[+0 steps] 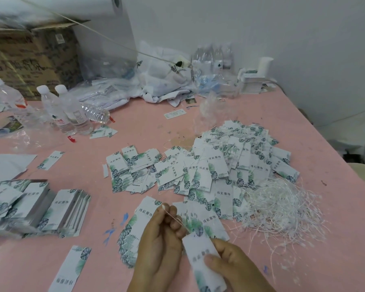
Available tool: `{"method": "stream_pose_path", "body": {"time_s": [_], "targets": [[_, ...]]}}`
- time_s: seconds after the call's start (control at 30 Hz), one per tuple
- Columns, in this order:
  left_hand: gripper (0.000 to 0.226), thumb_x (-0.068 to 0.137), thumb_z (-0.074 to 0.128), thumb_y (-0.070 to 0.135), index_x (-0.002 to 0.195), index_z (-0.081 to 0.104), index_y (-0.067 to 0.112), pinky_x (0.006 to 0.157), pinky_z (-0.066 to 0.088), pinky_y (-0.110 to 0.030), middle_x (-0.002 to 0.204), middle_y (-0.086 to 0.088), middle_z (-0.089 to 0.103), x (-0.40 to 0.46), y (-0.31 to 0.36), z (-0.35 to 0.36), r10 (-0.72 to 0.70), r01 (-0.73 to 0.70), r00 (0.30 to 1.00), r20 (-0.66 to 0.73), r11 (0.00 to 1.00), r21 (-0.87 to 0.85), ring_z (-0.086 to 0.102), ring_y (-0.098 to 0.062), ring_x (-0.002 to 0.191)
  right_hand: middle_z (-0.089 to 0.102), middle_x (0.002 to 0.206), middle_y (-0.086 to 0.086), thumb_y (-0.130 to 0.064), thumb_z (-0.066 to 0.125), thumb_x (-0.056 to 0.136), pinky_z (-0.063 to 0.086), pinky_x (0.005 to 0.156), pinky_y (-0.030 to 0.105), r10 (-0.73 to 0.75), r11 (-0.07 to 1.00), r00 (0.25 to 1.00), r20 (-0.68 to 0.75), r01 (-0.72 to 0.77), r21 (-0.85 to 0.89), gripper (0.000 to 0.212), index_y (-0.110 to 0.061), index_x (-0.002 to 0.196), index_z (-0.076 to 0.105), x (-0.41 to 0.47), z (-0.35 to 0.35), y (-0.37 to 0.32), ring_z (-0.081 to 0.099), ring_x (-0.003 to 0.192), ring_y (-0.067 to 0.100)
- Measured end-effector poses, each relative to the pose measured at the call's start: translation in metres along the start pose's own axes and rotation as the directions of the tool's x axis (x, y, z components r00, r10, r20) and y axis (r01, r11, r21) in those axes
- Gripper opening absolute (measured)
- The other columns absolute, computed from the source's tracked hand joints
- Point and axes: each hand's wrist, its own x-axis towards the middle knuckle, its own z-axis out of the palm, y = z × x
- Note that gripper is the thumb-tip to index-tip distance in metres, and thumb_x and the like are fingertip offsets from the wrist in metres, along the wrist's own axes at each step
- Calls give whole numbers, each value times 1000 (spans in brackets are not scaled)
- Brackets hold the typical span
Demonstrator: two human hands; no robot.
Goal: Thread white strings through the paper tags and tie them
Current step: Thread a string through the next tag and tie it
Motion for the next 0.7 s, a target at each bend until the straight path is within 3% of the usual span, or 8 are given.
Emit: {"method": "stream_pose_path", "body": {"time_s": [0.1,0.17,0.2,0.3,0.4,0.5,0.63,0.7], "targets": [[9,88,55,19,85,60,12,38,41,-18,66,-2,52,7,-17,-14,-48,41,987,-151,998,-49,48,-9,45,70,99,30,-10,73,75,55,69,46,60,943,987,-146,-8,332,32,-5,107,72,3,-3,7,68,77,40],[10,82,60,17,83,60,7,38,43,-21,61,-8,55,2,-36,-21,-60,76,980,-188,994,80,52,-13,45,69,95,33,-3,59,74,56,59,43,88,830,977,-192,35,556,33,0,105,70,9,3,8,68,69,38],[8,81,62,13,79,62,5,42,45,-23,61,-14,57,-2,-46,-24,-43,80,979,-197,980,183,54,-18,49,69,97,33,-1,56,73,55,62,45,94,795,972,-217,58,603,36,0,107,68,12,7,8,69,72,39],[25,88,62,-7,68,66,9,52,46,-28,66,-26,63,-12,-65,-34,150,-43,978,-143,820,571,55,-23,58,67,107,34,3,55,72,53,78,51,96,777,957,-272,99,622,42,-2,113,65,15,17,9,68,88,44],[32,86,66,-8,69,69,19,51,44,-26,65,-20,61,-14,-69,-35,340,-215,940,1,594,775,52,-21,54,67,103,36,7,54,71,58,65,47,74,789,950,-303,130,600,44,1,113,63,15,17,11,69,82,45],[34,78,72,-13,66,70,19,50,43,-22,69,-15,59,-13,-68,-31,478,-346,872,109,442,828,53,-11,52,67,100,36,7,57,69,59,55,42,72,805,941,-330,141,577,44,4,113,64,17,12,12,70,77,43],[33,79,73,-10,77,73,23,56,46,-18,75,-5,64,-7,-68,-28,539,-386,834,122,412,825,57,-9,58,70,100,29,3,60,73,56,49,36,82,834,914,-398,156,529,41,0,113,64,31,1,-9,70,71,34],[39,81,72,-7,85,73,31,60,48,-17,77,2,64,-5,-69,-33,546,-395,827,133,396,829,59,-10,64,71,101,25,1,61,81,53,55,35,71,892,881,-468,154,426,32,-3,113,64,47,-14,-32,67,70,29]]}}
